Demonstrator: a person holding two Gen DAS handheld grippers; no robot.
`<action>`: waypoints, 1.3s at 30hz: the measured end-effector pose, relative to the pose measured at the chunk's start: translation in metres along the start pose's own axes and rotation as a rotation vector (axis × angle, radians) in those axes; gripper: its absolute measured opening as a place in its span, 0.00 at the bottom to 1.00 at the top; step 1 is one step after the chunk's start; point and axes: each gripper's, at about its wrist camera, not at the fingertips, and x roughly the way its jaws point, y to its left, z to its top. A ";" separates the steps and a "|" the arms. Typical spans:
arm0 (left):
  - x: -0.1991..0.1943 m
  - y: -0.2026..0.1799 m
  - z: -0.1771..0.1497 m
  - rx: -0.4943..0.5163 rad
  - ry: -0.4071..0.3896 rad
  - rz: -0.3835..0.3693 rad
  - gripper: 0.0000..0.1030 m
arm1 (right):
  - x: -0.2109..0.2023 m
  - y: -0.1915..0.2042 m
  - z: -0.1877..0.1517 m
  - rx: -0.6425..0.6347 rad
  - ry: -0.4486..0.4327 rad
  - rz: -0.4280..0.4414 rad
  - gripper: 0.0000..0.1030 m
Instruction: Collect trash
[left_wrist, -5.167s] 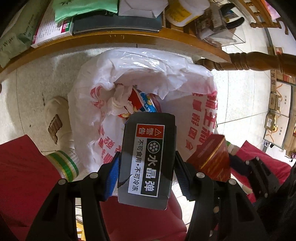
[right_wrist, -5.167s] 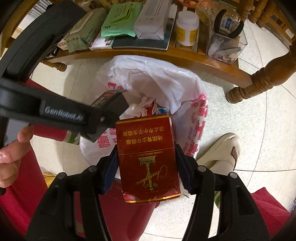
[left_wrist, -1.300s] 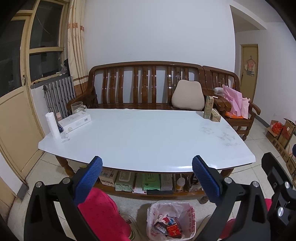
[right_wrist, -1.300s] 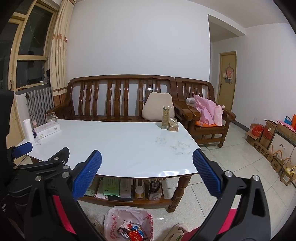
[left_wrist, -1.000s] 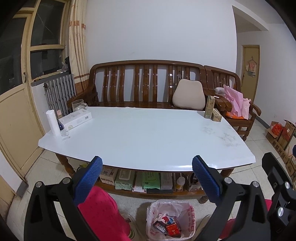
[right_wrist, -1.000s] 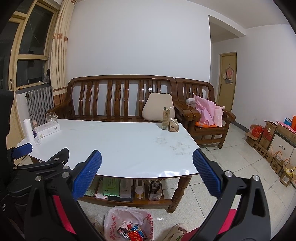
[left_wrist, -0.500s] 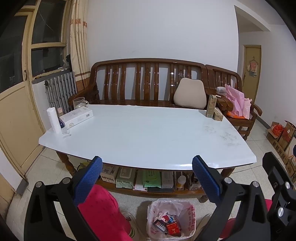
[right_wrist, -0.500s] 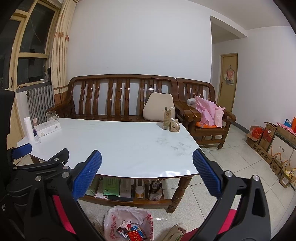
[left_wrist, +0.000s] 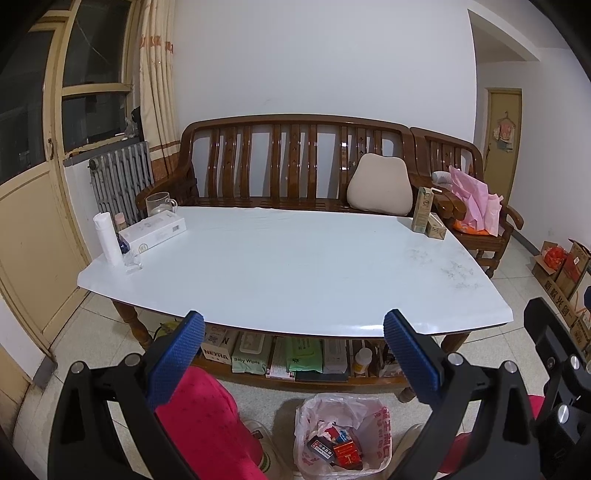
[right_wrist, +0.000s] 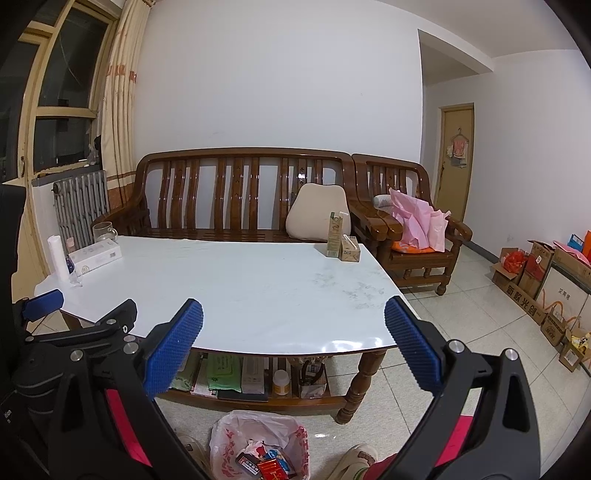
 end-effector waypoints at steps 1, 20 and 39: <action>0.000 0.000 0.000 0.000 -0.001 0.001 0.92 | 0.000 0.000 0.000 0.000 0.000 0.001 0.94; -0.002 0.002 0.000 -0.001 -0.004 0.008 0.92 | 0.001 -0.001 0.001 0.000 0.001 0.003 0.93; -0.001 0.004 0.003 -0.015 0.001 0.015 0.92 | 0.002 0.011 0.002 -0.002 0.006 0.014 0.94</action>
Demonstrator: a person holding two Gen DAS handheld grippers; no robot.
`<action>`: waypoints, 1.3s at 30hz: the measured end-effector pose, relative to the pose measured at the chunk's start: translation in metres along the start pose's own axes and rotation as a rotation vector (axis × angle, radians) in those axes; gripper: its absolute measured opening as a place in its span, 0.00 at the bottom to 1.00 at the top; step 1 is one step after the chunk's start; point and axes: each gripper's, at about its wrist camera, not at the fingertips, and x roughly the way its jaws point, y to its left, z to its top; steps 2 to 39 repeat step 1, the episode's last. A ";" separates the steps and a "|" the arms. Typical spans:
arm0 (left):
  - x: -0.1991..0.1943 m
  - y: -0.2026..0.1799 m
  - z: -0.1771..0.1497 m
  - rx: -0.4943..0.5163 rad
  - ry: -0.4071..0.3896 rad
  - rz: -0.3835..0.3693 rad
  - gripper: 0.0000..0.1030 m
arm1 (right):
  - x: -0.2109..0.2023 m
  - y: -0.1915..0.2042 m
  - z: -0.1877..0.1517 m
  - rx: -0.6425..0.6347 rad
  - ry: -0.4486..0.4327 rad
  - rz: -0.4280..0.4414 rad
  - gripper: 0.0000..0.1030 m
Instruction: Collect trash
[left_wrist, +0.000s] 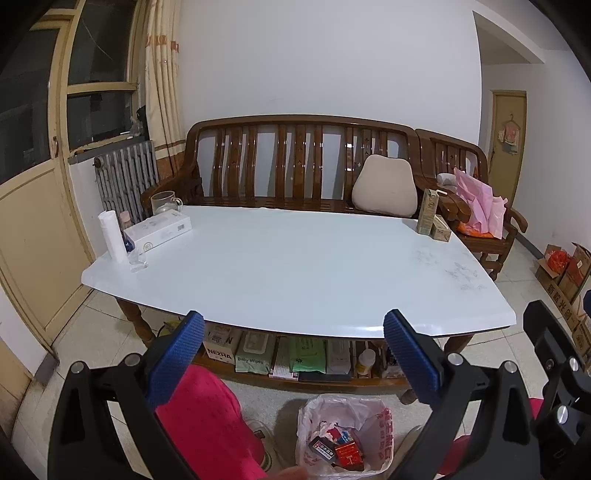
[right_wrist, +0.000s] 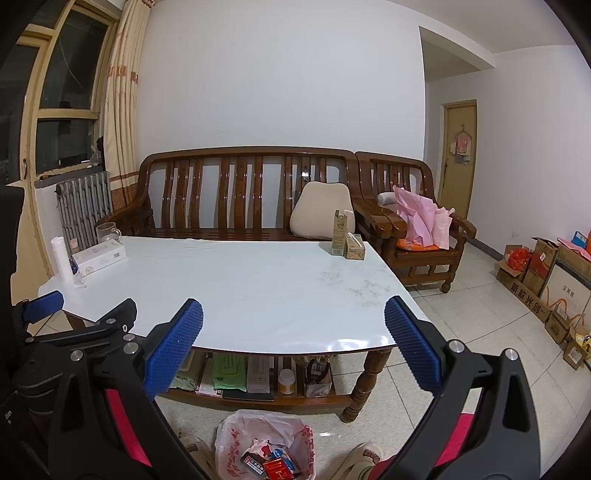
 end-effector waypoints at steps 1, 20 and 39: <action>0.000 0.000 0.000 0.001 0.001 -0.001 0.92 | 0.000 0.001 0.000 0.001 0.001 0.000 0.93; 0.000 0.000 0.000 0.001 0.001 -0.001 0.92 | 0.000 0.001 0.000 0.001 0.001 0.000 0.93; 0.000 0.000 0.000 0.001 0.001 -0.001 0.92 | 0.000 0.001 0.000 0.001 0.001 0.000 0.93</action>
